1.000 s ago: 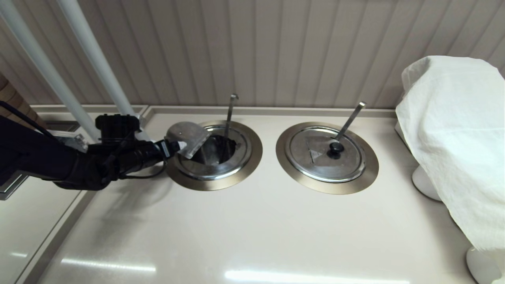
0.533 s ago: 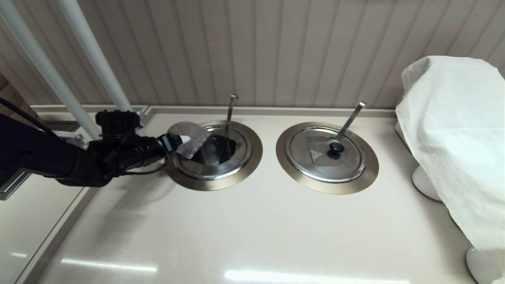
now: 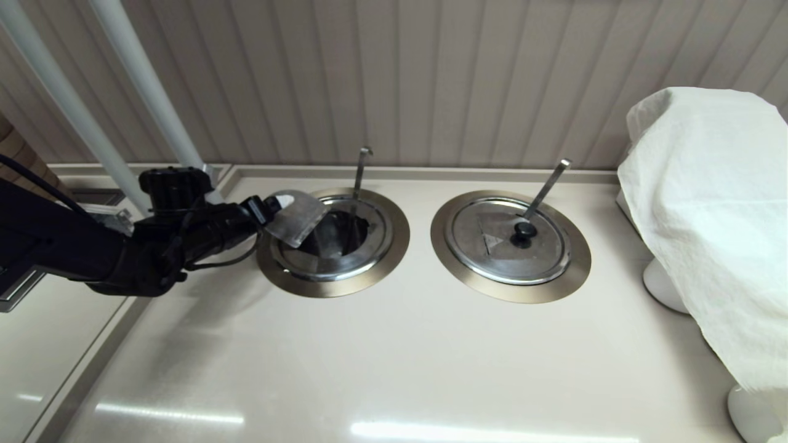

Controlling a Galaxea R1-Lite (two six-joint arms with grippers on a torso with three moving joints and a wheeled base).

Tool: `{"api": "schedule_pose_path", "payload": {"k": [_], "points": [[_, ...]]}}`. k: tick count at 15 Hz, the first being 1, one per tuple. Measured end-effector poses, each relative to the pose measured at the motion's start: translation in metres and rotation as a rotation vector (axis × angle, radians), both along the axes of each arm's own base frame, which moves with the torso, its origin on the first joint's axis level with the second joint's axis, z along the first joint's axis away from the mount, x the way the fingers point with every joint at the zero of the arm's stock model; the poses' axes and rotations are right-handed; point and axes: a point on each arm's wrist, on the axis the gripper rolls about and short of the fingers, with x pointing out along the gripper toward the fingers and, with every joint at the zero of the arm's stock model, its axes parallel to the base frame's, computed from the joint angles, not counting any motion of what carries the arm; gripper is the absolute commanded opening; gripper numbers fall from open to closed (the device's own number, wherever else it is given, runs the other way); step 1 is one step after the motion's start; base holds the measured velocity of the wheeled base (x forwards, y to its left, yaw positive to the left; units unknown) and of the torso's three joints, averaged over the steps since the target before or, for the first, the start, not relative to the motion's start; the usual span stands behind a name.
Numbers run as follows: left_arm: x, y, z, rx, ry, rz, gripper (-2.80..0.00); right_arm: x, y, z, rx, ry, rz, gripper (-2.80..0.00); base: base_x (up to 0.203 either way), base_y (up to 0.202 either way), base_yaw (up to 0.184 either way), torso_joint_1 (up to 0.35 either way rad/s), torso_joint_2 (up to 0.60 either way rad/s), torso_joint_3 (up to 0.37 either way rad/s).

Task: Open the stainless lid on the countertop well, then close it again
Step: Close the lid

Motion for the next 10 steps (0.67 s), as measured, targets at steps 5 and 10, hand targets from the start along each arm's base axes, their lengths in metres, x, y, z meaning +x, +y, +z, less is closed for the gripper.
{"api": "schedule_pose_path", "payload": {"k": [5,10], "points": [[-0.009,-0.007,0.008,-0.029,-0.008,-0.051,0.0,0.0,0.0,0.0,0.0,0.0,0.0,0.0,0.0,0.0,0.0,0.0,0.0,0.0],[-0.023,-0.027,0.015,-0.031,-0.039,-0.104,0.0,0.0,0.0,0.0,0.0,0.0,0.0,0.0,0.0,0.0,0.0,0.0,0.0,0.0]]}}
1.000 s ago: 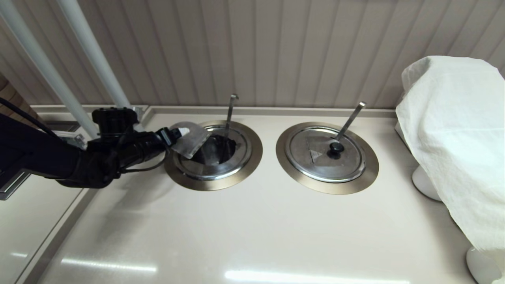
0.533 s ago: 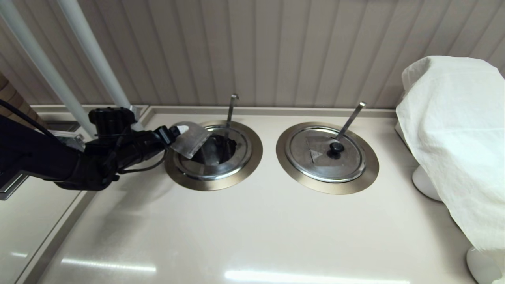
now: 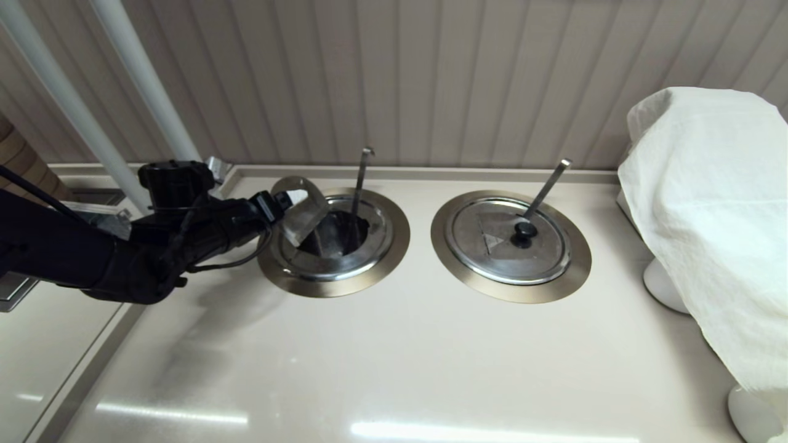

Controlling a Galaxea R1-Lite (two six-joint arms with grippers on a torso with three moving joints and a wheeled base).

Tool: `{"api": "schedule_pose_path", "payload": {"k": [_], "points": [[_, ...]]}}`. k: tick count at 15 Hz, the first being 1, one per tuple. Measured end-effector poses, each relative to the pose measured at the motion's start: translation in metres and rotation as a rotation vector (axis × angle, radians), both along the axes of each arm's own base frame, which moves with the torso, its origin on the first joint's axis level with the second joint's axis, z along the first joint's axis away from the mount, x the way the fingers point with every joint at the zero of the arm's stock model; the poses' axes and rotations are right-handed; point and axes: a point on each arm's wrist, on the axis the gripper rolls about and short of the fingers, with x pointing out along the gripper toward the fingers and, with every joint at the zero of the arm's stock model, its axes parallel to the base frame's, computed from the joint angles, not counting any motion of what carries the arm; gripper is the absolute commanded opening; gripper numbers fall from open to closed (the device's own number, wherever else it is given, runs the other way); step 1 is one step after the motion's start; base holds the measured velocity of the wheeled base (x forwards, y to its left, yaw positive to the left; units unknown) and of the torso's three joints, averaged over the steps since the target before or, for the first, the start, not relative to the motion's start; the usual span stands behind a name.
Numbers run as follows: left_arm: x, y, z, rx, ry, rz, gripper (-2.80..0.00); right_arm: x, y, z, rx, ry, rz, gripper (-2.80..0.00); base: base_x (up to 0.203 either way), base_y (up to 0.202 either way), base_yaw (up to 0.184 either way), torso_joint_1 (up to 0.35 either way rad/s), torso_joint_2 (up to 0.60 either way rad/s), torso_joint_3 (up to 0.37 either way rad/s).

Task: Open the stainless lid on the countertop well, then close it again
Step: Close the lid, then put the spoon in the groove

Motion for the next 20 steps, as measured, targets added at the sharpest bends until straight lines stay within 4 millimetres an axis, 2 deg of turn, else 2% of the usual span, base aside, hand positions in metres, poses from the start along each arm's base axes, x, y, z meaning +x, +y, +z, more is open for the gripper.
{"api": "schedule_pose_path", "payload": {"k": [6,10,13,16,18,20], "points": [[-0.032,-0.036,0.0,0.0,-0.055,-0.112,0.0,0.0,0.0,0.0,-0.001,0.0,0.0,0.0,0.0,0.0,0.0,0.0,0.0,0.0],[-0.044,-0.034,0.023,-0.005,-0.118,-0.119,0.0,0.0,0.0,0.0,-0.001,0.0,0.0,0.0,0.0,0.0,0.0,0.0,0.0,0.0],[-0.046,-0.034,0.035,0.003,-0.163,-0.119,0.0,0.0,0.0,0.0,0.0,0.0,0.0,0.0,0.0,0.0,0.0,0.0,0.0,0.0],[-0.036,-0.036,0.036,0.001,-0.178,-0.118,0.0,0.0,0.0,0.0,0.0,0.0,-0.001,0.0,0.0,0.0,0.0,0.0,0.0,0.0],[-0.017,-0.041,0.03,0.029,-0.195,-0.128,0.0,0.0,0.0,0.0,0.0,0.0,0.0,0.0,0.0,0.0,0.0,0.0,0.0,0.0],[0.004,-0.048,0.015,0.147,-0.242,-0.194,0.0,0.0,0.0,0.0,0.0,0.0,0.0,0.0,0.0,0.0,0.0,0.0,0.0,0.0]]}}
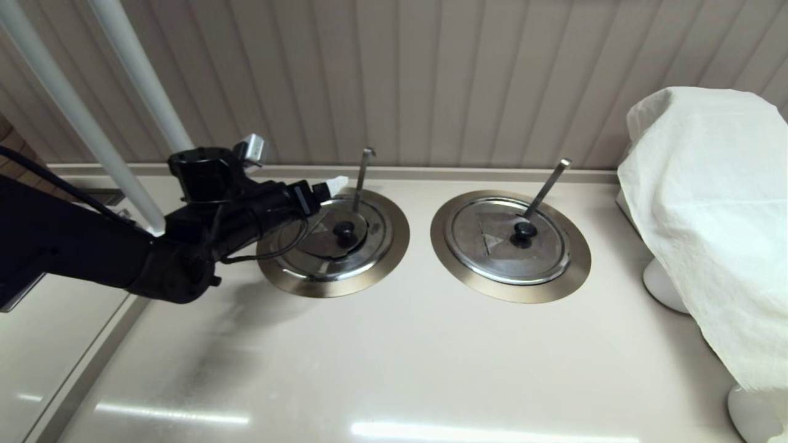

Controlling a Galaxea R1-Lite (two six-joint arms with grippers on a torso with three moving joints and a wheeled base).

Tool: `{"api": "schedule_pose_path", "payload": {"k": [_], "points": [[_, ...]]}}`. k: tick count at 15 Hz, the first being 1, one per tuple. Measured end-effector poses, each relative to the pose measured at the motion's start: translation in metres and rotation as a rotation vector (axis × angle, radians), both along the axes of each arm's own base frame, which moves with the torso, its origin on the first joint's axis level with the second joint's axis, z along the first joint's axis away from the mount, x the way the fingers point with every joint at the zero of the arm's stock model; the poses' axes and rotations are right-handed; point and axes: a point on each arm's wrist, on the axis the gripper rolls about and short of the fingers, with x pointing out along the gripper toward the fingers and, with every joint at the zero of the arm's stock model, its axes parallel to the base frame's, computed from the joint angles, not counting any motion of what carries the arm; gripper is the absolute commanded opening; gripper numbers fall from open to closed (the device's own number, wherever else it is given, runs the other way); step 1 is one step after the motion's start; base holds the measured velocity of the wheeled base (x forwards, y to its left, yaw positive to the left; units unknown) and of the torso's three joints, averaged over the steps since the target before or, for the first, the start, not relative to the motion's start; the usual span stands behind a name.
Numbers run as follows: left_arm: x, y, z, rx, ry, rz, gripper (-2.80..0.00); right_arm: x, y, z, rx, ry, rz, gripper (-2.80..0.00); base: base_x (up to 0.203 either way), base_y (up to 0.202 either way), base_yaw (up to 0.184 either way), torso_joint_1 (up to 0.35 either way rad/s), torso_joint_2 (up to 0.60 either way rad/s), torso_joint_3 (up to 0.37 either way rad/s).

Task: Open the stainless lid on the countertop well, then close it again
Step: Put the spoon in the groove

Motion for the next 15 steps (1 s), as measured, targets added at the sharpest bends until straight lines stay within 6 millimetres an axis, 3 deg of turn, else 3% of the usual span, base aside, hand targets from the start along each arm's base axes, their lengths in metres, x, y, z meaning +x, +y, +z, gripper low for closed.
{"api": "schedule_pose_path", "payload": {"k": [5,11,15], "points": [[0.049,-0.013,-0.033,0.295,-0.199,-0.076,0.0,0.0,0.0,0.0,0.0,0.0,0.0,0.0,0.0,0.0,0.0,0.0,0.0,0.0],[0.097,-0.024,-0.043,0.278,-0.334,0.038,0.0,0.0,0.0,0.0,0.0,0.0,0.0,0.0,0.0,0.0,0.0,0.0,0.0,0.0],[0.107,-0.038,-0.062,0.273,-0.335,0.033,0.0,0.0,0.0,0.0,0.0,0.0,0.0,0.0,0.0,0.0,0.0,0.0,0.0,0.0]]}}
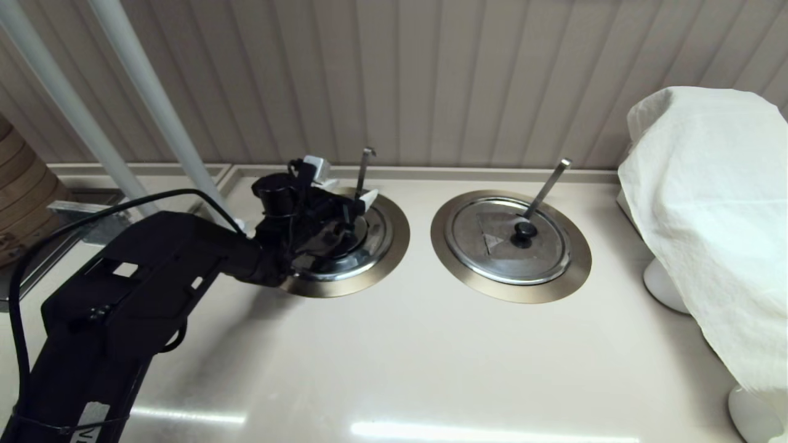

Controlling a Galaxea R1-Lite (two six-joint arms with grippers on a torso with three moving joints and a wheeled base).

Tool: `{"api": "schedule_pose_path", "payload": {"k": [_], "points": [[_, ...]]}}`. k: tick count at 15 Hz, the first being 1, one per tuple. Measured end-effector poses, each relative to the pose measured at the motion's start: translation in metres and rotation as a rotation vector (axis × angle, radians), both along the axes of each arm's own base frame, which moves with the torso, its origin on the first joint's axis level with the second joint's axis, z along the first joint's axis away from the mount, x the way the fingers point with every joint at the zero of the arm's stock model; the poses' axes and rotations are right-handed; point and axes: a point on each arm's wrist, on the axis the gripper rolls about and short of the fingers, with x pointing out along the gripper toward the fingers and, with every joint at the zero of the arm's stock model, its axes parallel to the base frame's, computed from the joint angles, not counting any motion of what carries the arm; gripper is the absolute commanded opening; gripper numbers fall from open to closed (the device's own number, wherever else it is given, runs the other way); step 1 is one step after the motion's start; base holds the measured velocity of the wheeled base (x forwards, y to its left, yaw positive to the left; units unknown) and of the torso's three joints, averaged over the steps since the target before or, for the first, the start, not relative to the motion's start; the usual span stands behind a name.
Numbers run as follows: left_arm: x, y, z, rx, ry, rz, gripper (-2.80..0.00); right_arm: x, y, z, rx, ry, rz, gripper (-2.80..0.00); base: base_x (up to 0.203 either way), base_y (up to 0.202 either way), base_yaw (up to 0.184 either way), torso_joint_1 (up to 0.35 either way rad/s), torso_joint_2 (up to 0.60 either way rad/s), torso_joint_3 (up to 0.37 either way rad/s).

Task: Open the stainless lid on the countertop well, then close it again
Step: Put the spoon in the groove

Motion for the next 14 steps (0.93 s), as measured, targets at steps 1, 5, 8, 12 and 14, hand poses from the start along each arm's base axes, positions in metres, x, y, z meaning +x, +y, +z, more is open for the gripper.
{"api": "schedule_pose_path", "payload": {"k": [1,5,8,12,14], "points": [[0.0,-0.005,-0.004,0.002,0.006,-0.009,0.0,0.0,0.0,0.0,0.0,0.0,0.001,0.0,0.0,0.0,0.0,0.0,0.0,0.0],[-0.007,-0.027,-0.007,-0.002,-0.01,-0.048,0.0,0.0,0.0,0.0,-0.001,0.0,0.0,0.0,0.0,0.0,0.0,0.0,0.0,0.0],[-0.015,-0.045,-0.011,-0.002,-0.005,-0.071,0.0,0.0,0.0,0.0,-0.001,0.0,0.0,0.0,0.0,0.0,0.0,0.0,0.0,0.0],[-0.021,-0.048,-0.013,0.006,0.017,-0.088,0.0,0.0,0.0,0.0,-0.001,0.0,0.0,0.0,0.0,0.0,0.0,0.0,0.0,0.0],[-0.026,-0.048,-0.013,0.011,0.021,-0.098,0.0,0.0,0.0,0.0,-0.001,0.0,0.0,0.0,0.0,0.0,0.0,0.0,0.0,0.0]]}}
